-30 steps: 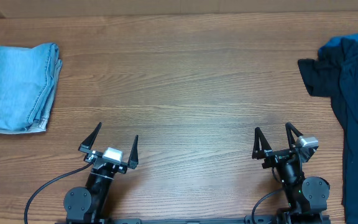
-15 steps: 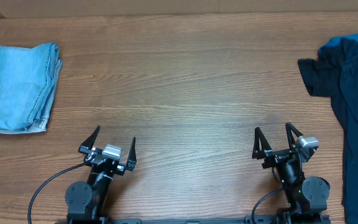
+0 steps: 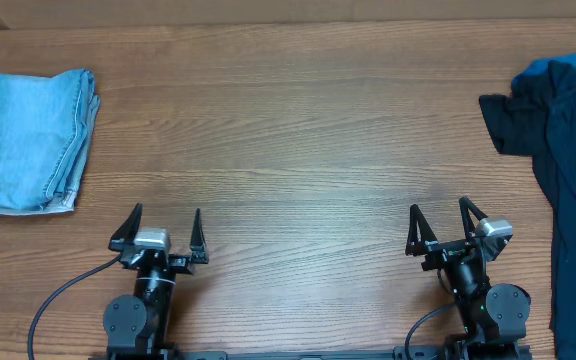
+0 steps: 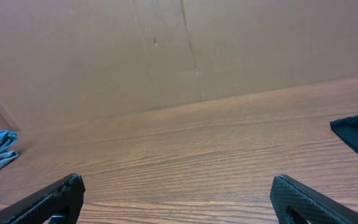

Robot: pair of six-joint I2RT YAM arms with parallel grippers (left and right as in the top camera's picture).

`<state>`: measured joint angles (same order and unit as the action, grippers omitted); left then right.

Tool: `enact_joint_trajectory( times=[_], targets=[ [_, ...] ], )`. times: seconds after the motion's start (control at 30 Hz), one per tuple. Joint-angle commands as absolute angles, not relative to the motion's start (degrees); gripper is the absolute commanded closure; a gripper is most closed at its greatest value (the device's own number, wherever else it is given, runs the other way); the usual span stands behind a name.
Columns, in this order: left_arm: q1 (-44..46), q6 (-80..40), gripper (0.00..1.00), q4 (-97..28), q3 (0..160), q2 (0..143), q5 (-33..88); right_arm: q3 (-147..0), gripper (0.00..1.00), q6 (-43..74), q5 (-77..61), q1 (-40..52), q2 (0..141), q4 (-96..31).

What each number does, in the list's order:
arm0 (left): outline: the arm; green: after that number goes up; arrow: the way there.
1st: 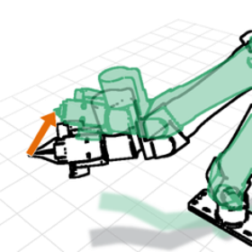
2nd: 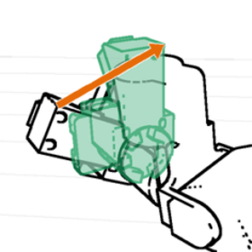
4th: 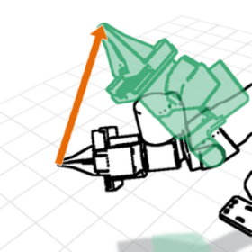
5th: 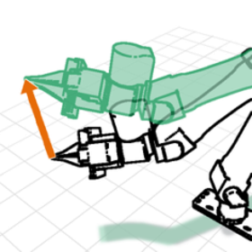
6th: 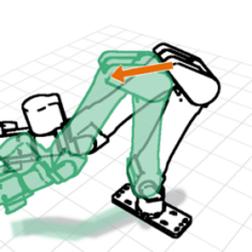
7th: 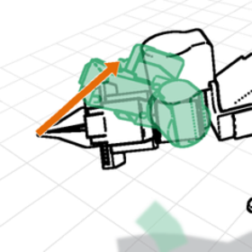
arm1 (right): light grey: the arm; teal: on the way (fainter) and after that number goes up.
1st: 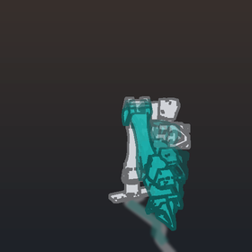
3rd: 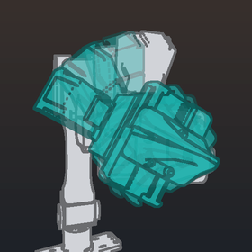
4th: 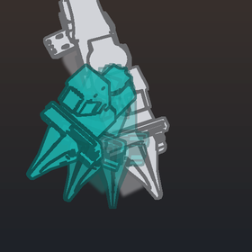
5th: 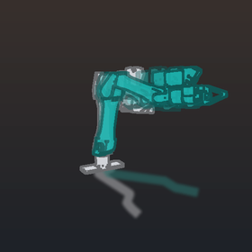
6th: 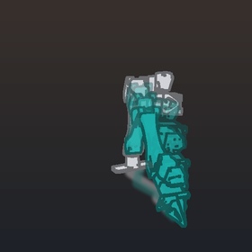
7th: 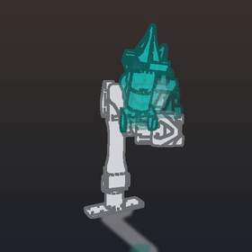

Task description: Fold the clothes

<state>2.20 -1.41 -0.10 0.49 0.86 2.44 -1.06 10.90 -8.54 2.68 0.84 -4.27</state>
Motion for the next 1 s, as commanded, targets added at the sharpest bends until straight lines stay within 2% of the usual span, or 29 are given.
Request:
enact_joint_trajectory(
  times=[0.0,0.27,0.97],
  targets=[
    [1.8,-5.2,0.0,-0.7,0.3,0.2,-1.1,-0.4,0.0,11.2,-8.0,2.9,0.2,-4.0],
    [1.8,-5.2,0.0,-4.2,0.3,0.2,-1.1,-0.4,0.0,11.2,-8.0,2.9,0.2,-4.0],
    [1.8,-5.2,0.0,-4.3,0.3,0.3,-1.0,-0.4,0.0,11.2,-8.0,2.9,0.2,-4.0]
  ],
)
